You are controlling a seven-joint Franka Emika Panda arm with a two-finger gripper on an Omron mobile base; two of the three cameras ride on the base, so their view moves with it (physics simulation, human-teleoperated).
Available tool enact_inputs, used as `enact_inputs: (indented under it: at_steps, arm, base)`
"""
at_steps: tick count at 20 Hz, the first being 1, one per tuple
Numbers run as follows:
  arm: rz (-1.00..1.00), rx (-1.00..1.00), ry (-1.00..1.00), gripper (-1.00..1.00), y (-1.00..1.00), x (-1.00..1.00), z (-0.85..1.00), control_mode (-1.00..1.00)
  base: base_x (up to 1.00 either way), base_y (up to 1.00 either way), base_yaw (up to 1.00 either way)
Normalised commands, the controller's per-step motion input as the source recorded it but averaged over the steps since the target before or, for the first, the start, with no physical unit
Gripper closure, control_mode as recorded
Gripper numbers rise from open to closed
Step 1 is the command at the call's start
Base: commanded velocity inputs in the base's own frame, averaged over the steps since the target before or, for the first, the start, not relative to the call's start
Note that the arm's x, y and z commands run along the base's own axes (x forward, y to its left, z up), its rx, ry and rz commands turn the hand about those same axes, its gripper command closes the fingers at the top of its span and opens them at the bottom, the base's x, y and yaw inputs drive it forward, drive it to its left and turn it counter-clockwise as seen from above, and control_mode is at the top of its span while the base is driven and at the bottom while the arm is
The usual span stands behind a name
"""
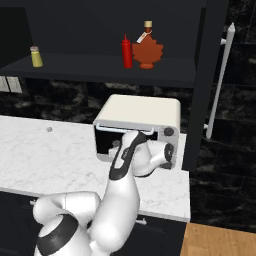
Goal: Put the shaker and condiment bottle from the counter next to their counterparts in the cabinet.
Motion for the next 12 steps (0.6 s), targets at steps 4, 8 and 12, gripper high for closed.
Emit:
enact_inputs:
  at_steps: [4,8,12]
  arm:
    - [-0.06,-0.02,0.13,1.0,0.38,-0.08,0.63,-1.0]
    - [-0.05,0.0,0.16,1.0,0.39,-0.14,0.71,-1.0]
    - [-0.04,0.0,0.17,1.0,0.29,-0.21,0.78,-1.0]
  base:
    - [0.0,0.0,0.0]
    - [0.0,0.0,0.0]
    - [0.0,0.0,0.0]
